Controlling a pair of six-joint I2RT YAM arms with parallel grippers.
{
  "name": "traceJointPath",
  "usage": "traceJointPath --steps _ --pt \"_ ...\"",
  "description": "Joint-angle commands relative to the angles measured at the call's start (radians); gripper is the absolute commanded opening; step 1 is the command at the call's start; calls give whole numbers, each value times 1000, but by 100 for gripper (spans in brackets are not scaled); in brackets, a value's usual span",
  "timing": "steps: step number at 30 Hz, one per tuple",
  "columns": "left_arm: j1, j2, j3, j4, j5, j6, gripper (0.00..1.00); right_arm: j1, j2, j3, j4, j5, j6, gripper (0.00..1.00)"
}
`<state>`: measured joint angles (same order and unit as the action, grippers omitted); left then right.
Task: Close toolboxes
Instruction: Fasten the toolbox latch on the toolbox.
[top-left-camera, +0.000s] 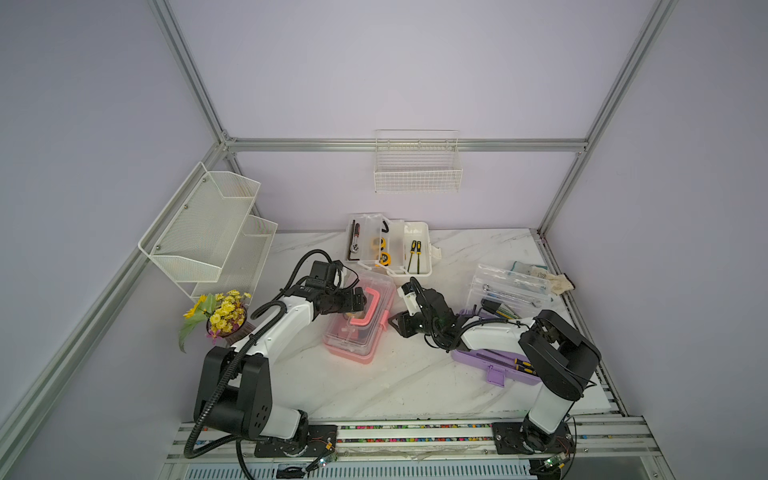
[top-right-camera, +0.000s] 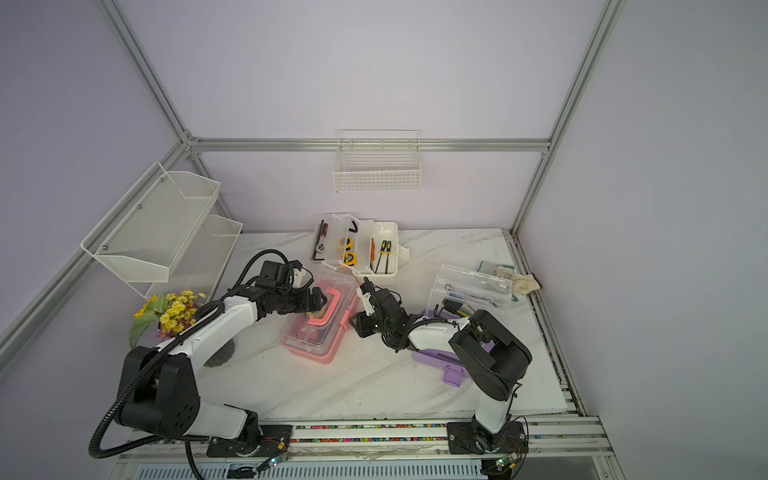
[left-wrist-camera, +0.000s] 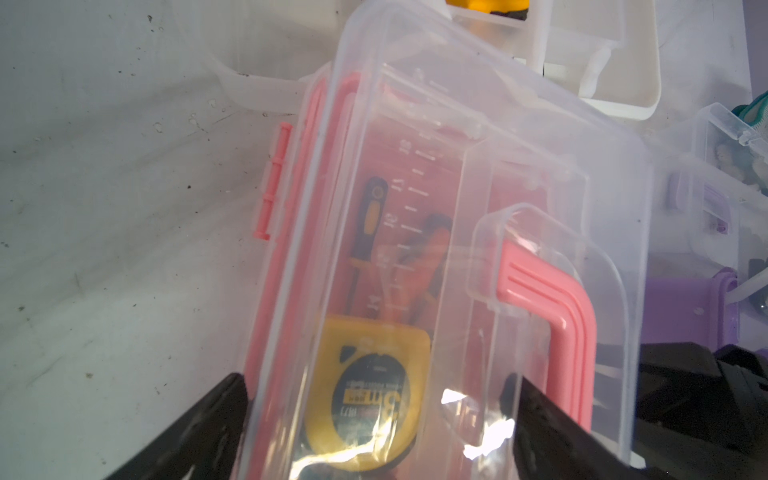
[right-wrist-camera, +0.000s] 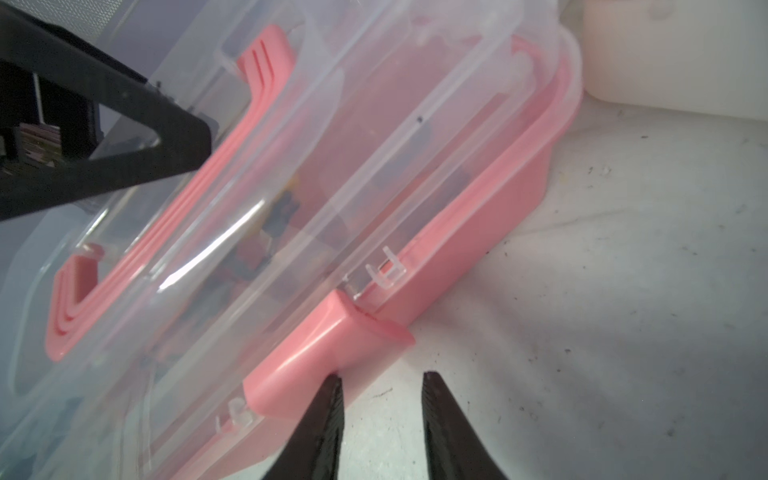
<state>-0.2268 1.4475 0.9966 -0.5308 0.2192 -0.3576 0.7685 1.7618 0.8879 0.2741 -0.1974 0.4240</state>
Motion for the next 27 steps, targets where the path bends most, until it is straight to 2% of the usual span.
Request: traceJointPath --steps 1,4,8,16,19,27 --pt "-15 25 -34 -111 33 -18 95 14 -29 -5 22 -16 28 37" --pt "-13 8 -40 -130 53 -20 96 14 -65 -29 20 -49 44 37" --pt "-12 -6 -51 -147 55 -13 95 11 -69 -79 106 -129 76 38" --pt "-12 7 -70 -149 81 7 87 7 14 -97 291 -209 116 38" --pt "-12 7 -75 -150 82 18 86 -2 37 -102 357 -233 114 44" --pt "-14 18 -76 -149 100 30 82 -11 125 -102 526 -305 136 49"
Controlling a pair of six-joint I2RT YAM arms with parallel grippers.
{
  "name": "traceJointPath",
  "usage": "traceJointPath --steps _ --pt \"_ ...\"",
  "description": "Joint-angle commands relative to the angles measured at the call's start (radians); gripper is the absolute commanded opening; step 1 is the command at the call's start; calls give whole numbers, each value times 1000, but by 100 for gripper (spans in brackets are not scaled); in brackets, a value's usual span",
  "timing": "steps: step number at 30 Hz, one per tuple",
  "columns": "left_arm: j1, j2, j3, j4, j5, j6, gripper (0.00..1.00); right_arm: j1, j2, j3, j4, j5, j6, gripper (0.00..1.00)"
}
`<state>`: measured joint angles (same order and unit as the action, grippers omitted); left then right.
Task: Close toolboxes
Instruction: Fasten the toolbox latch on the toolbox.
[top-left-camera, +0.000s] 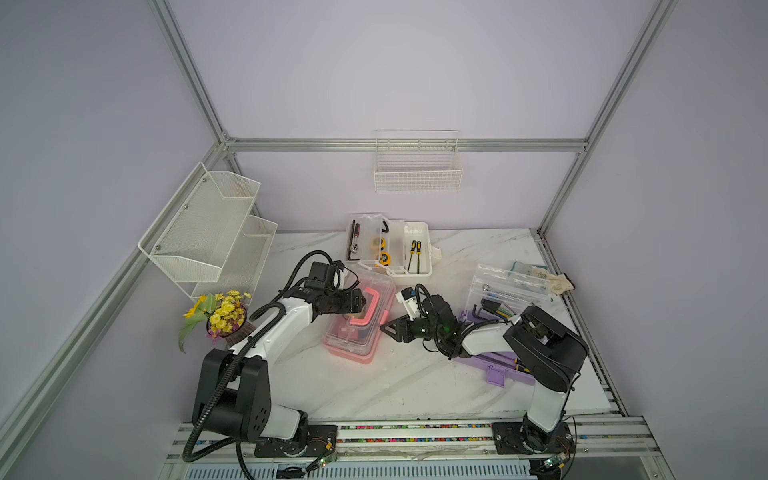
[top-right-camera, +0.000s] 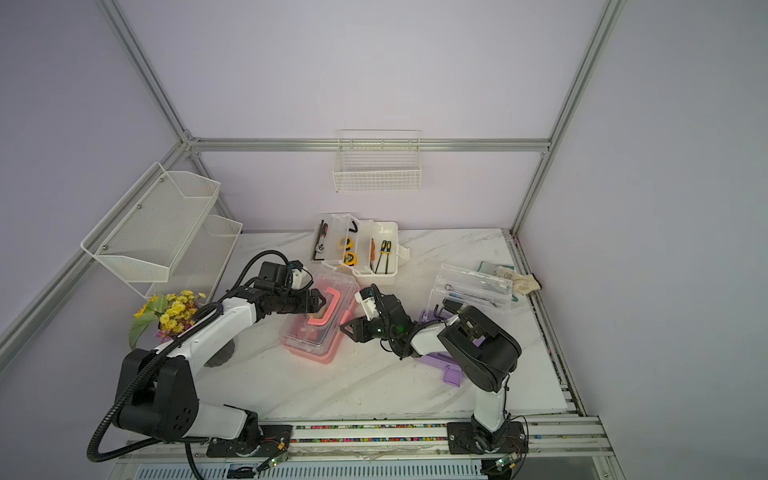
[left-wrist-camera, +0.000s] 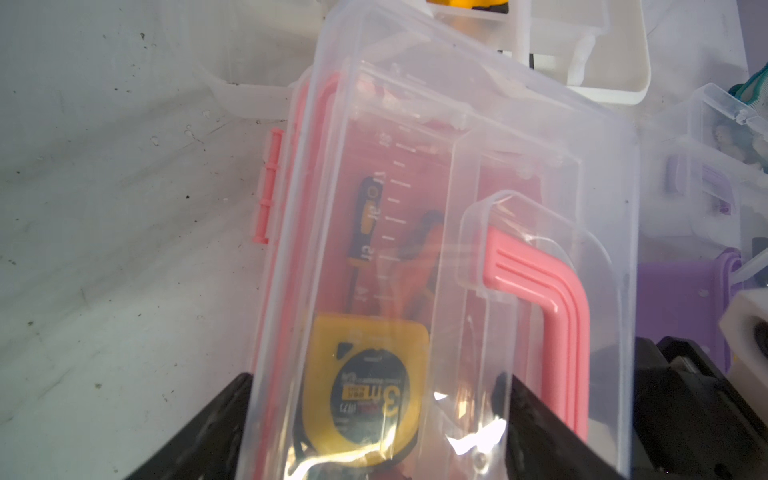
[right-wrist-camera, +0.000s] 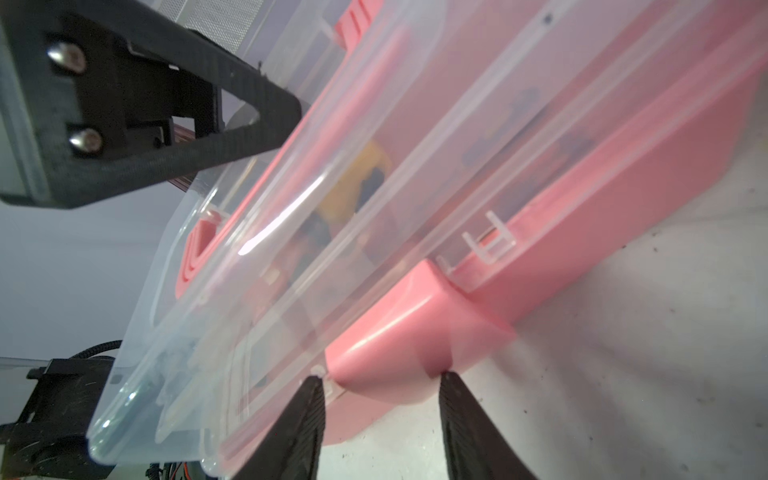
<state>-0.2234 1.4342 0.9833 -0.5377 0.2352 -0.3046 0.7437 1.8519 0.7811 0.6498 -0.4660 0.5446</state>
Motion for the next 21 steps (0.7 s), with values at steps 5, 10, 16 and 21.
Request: traceJointPath --steps 5,10,16,21 --pt "-20 35 -63 -138 98 -18 80 14 41 7 196 -49 -10 52" --pt "-32 47 -63 -137 111 -13 78 14 64 30 215 -93 -29 54" --pt "-57 57 -67 -138 109 -14 76 14 88 52 246 -111 -30 55" --pt "-60 46 -69 -142 78 -18 78 13 62 38 212 -95 -40 54"
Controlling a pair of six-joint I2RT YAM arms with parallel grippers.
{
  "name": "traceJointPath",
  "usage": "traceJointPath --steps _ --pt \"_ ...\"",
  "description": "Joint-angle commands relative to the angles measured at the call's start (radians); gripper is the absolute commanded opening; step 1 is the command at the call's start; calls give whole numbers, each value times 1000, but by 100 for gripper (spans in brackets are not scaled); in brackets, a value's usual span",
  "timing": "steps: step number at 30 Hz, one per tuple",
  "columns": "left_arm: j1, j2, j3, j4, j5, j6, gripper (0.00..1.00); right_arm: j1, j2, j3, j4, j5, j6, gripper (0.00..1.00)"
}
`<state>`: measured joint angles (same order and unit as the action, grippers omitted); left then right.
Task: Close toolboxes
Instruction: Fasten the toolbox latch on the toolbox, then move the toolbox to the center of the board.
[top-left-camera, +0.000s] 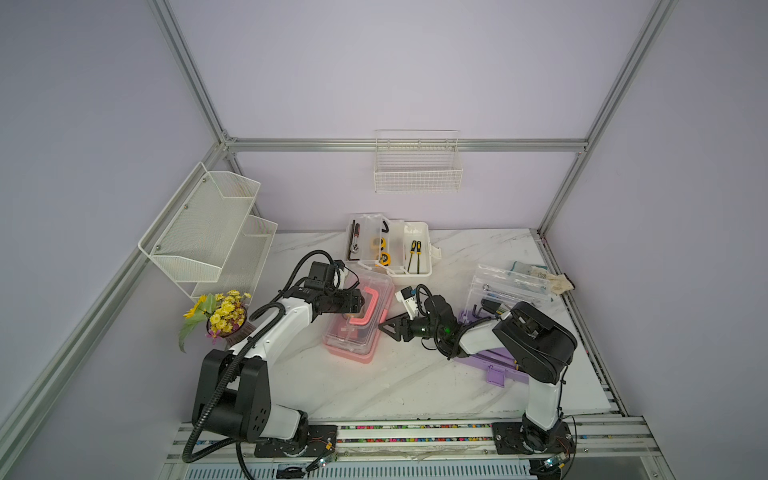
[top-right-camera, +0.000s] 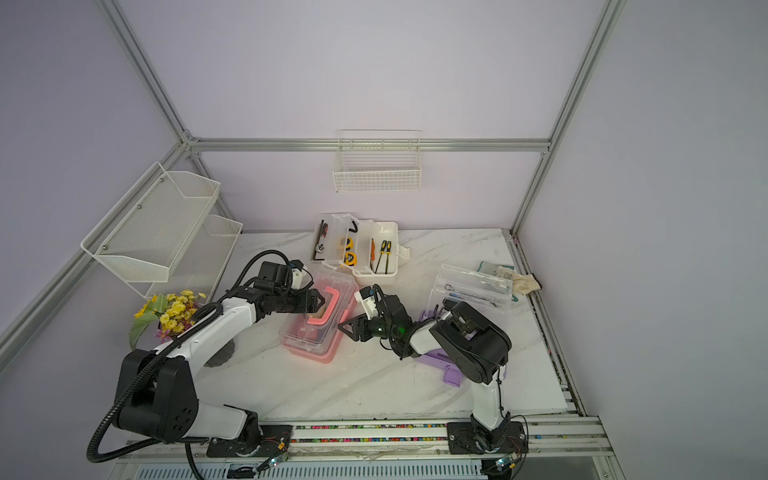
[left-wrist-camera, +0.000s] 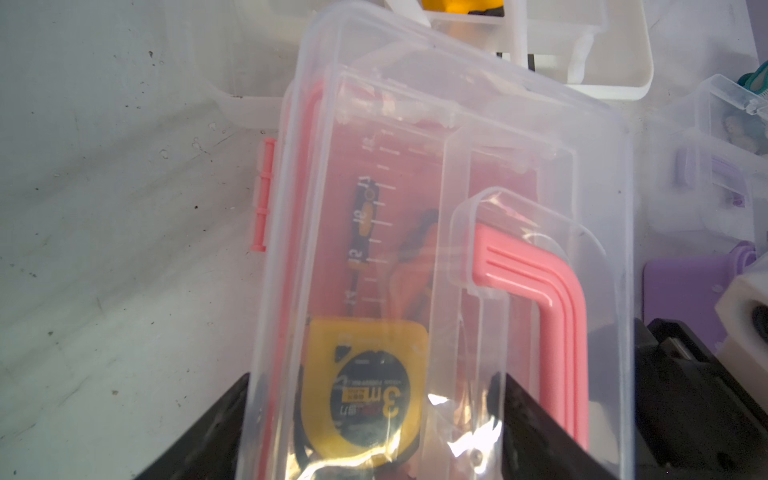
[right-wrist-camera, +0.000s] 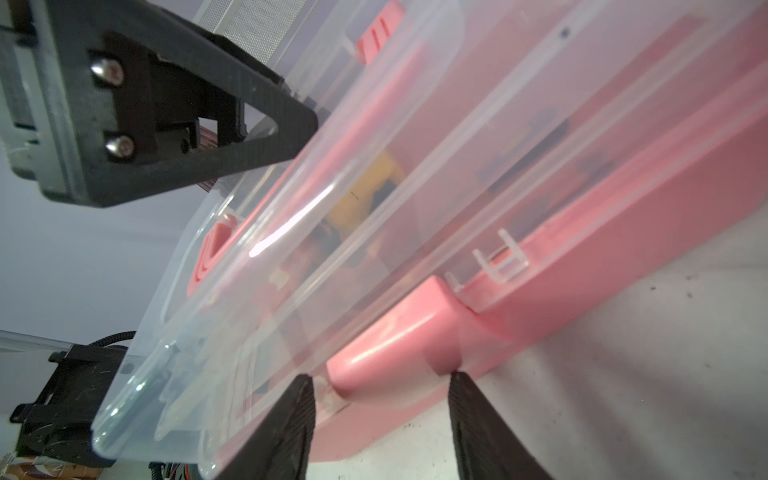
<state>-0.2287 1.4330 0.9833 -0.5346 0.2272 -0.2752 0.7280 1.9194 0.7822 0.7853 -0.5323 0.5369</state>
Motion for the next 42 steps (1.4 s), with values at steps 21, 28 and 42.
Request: traceJointPath --steps 21,28,42 --pt "1 -132 91 -258 -82 -66 100 -116 -358 318 -957 742 -149 71" --pt "-82 -162 178 -157 23 -109 95 -156 -423 312 -1092 822 -127 72" --pt "-451 102 197 191 -60 -252 96 -380 -482 355 -1187 839 -149 97"
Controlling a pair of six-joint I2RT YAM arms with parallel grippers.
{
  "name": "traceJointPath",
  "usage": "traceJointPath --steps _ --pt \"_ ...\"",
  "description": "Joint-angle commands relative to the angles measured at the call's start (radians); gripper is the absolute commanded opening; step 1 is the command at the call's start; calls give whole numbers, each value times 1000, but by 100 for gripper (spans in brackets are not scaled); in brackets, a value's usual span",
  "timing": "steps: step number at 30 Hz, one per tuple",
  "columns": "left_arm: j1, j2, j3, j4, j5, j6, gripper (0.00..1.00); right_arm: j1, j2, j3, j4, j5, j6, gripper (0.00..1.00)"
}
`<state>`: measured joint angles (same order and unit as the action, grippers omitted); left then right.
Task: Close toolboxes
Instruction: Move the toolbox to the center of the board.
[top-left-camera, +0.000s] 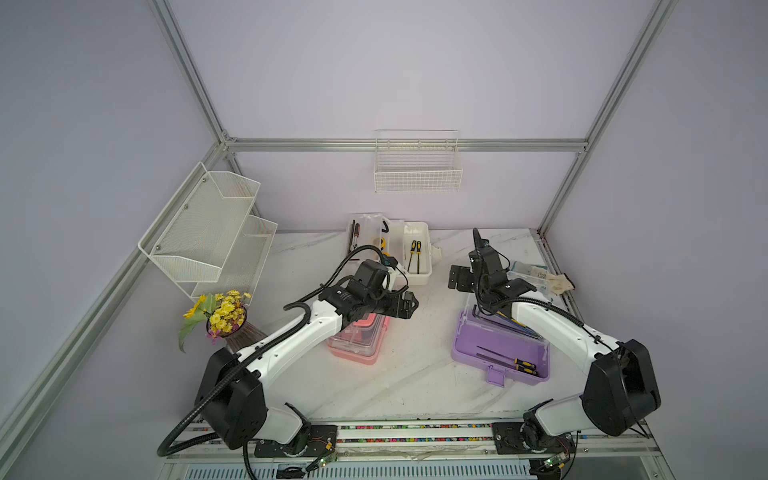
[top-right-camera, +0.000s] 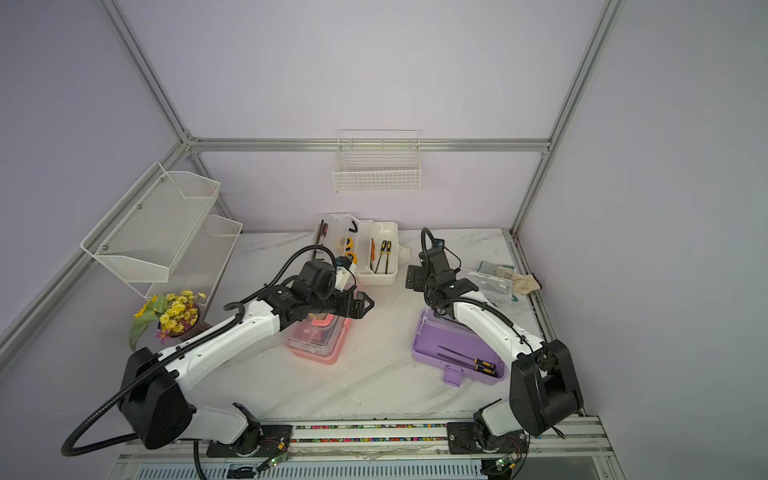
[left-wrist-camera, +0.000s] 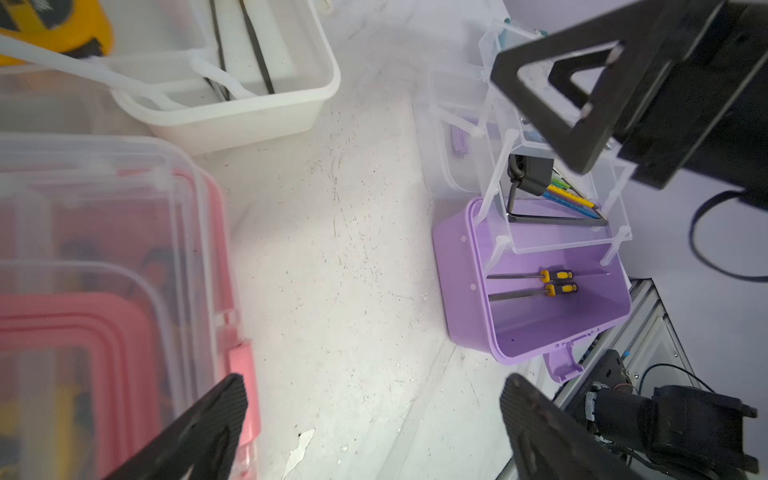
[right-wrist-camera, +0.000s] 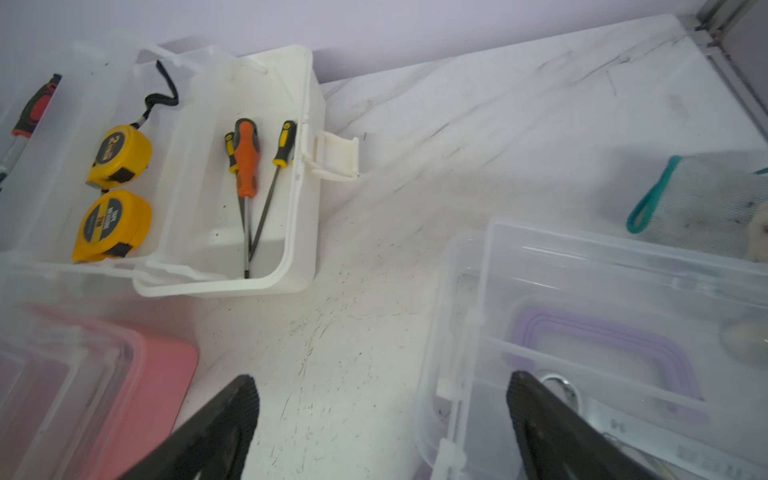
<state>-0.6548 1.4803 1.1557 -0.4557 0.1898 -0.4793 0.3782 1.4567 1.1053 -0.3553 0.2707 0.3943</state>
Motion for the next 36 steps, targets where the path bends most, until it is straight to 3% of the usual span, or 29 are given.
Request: traceJointPath --steps 1,4,6,11,16,24,32,36 --pt "-31 76 7 152 -26 -62 96 -42 -15 35 -47 32 -8 97" --pt "-32 129 -53 275 -2 -121 96 -52 -5 56 -78 23 5 90" --pt "-29 156 -88 330 -13 -149 97 -51 -29 37 -84 -26 -9 80" --pt "26 191 -143 384 -28 -193 97 -20 -134 -34 -193 -41 69 68" --pt "108 189 -196 441 -26 -206 97 156 -148 -17 -389 74 175 63" --pt "202 142 -246 439 -45 -172 97 305 -134 -55 -514 51 385 56" --pt "239 71 -264 378 -21 -119 100 341 -59 -162 -382 -21 457 51" --pt "239 37 -248 368 3 -119 100 342 8 -159 -319 -14 450 42"
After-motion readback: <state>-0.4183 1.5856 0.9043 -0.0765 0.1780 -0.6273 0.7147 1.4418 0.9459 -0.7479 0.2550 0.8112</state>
